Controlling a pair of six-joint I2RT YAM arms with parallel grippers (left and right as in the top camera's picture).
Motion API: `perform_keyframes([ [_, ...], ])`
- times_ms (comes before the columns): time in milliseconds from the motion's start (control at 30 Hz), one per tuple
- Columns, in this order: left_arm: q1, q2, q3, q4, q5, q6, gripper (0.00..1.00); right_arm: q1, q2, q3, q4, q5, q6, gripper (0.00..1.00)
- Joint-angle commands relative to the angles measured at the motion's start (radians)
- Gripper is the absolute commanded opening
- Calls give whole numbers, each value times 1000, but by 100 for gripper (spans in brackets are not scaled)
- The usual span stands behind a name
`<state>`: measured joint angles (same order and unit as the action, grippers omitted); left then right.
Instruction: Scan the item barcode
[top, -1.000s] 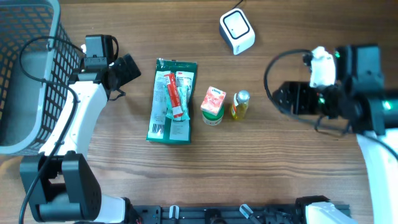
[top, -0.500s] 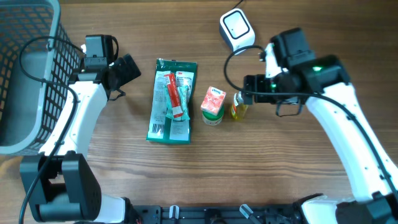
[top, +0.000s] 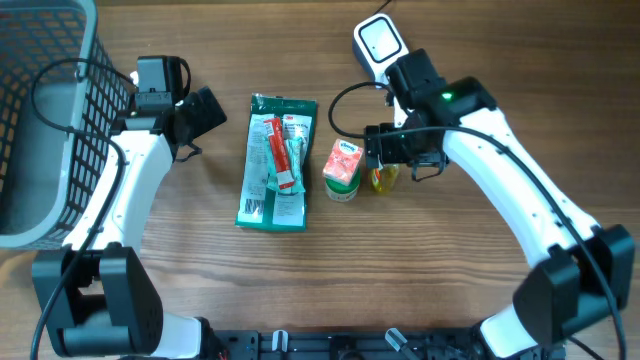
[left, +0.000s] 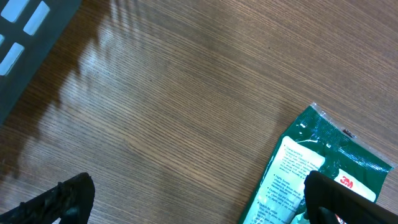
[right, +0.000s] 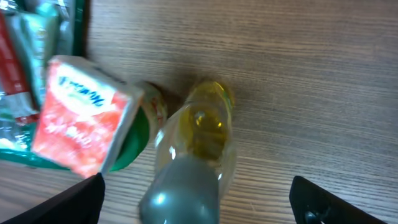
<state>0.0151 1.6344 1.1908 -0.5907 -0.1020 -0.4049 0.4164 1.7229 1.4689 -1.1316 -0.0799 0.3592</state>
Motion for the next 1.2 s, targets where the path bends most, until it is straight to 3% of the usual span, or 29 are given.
perform_keyframes([
  [0, 3, -12, 13, 0, 8, 5, 100, 3, 56, 12, 2, 11, 11, 87],
  [300, 3, -12, 13, 0, 8, 5, 100, 3, 73, 11, 10, 5, 11, 69],
  [1100, 3, -12, 13, 0, 8, 5, 100, 3, 75, -25, 40, 5, 8, 67],
  [1167, 3, -12, 13, 0, 8, 5, 100, 3, 75, -31, 57, 6, 8, 52],
])
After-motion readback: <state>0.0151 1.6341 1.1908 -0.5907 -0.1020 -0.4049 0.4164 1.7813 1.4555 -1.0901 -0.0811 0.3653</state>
